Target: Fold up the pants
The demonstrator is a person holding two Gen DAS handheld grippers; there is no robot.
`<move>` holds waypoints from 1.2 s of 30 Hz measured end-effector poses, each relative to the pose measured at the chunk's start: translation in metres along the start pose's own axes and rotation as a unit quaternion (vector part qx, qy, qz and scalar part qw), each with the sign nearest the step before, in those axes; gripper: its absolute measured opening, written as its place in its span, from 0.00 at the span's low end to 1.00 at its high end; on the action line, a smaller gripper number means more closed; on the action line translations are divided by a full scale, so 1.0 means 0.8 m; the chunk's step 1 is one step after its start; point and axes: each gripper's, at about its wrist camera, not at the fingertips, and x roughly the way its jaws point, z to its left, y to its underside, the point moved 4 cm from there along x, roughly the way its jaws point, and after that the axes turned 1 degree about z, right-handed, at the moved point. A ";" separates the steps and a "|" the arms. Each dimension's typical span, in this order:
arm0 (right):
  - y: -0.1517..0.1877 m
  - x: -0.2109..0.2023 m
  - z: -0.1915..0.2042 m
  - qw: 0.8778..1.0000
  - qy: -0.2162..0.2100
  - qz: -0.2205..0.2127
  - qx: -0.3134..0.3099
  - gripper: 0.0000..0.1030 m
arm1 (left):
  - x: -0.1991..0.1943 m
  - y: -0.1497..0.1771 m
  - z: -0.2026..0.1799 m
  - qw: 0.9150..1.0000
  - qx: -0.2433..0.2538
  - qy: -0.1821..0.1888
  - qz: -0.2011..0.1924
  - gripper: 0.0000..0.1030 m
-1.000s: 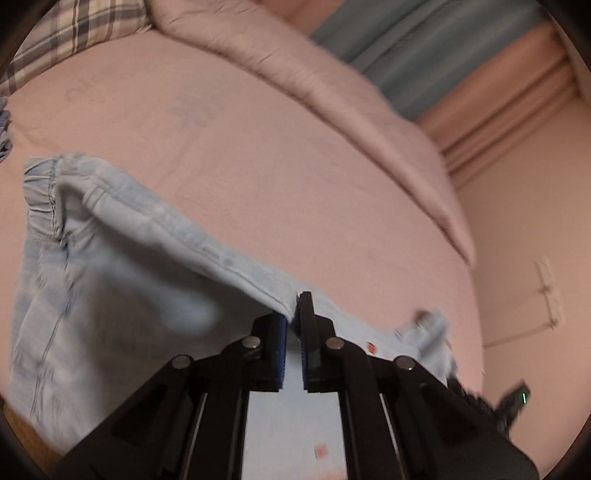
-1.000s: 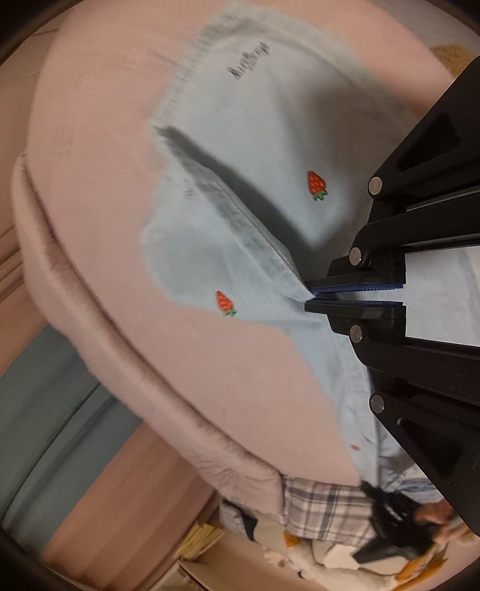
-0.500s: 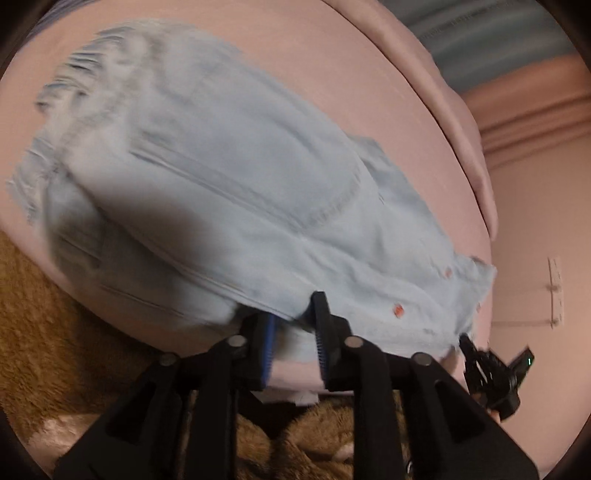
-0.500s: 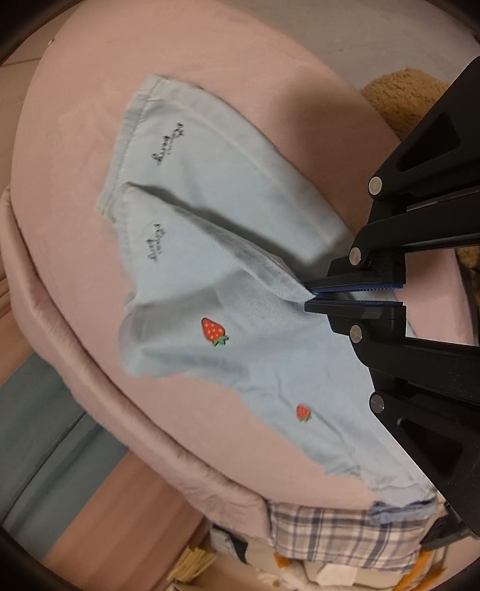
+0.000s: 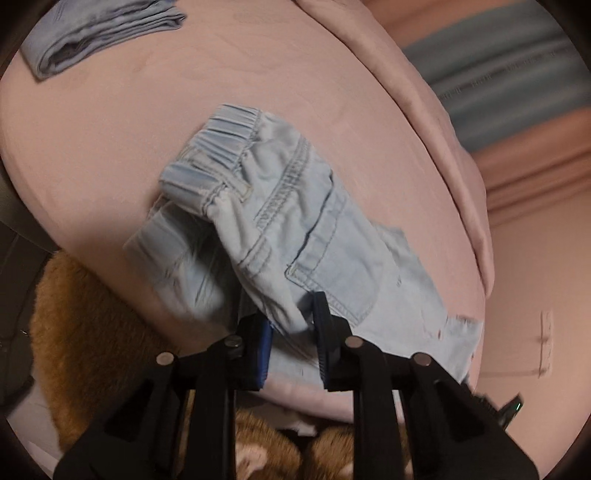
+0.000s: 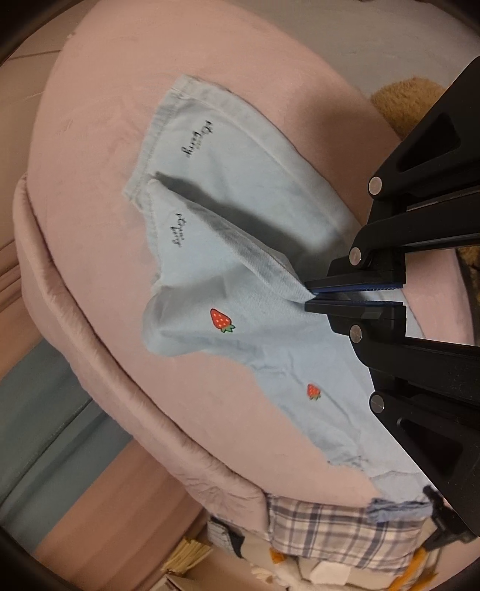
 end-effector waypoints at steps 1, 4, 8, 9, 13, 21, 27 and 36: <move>0.000 -0.002 -0.002 1.000 0.000 -0.001 -0.001 0.03 | 0.004 0.004 -0.005 1.000 0.010 -0.007 0.008 0.20; 0.005 0.011 -0.014 1.000 0.001 0.015 0.014 0.03 | 0.031 0.015 0.014 0.998 0.018 -0.041 0.033 0.21; 0.011 0.040 -0.023 0.998 0.018 0.047 0.023 0.03 | 0.054 0.020 0.024 0.996 0.023 -0.073 0.044 0.24; 0.011 0.042 -0.025 0.998 0.019 0.052 0.027 0.03 | 0.058 0.019 0.019 0.996 0.027 -0.078 0.045 0.25; -0.003 0.037 -0.033 0.997 -0.010 0.051 0.053 0.08 | 0.062 0.011 0.019 0.996 0.017 -0.073 0.052 0.25; -0.073 0.038 -0.066 0.997 0.055 -0.004 0.062 0.35 | 0.050 0.015 0.039 0.996 0.011 -0.066 0.054 0.26; -0.115 0.071 -0.093 0.993 0.087 -0.002 0.074 0.04 | 0.046 0.015 0.046 0.996 0.013 -0.066 0.055 0.26; -0.093 -0.040 -0.078 0.984 0.088 -0.137 0.070 0.03 | 0.046 0.019 0.035 0.995 0.034 -0.085 0.050 0.27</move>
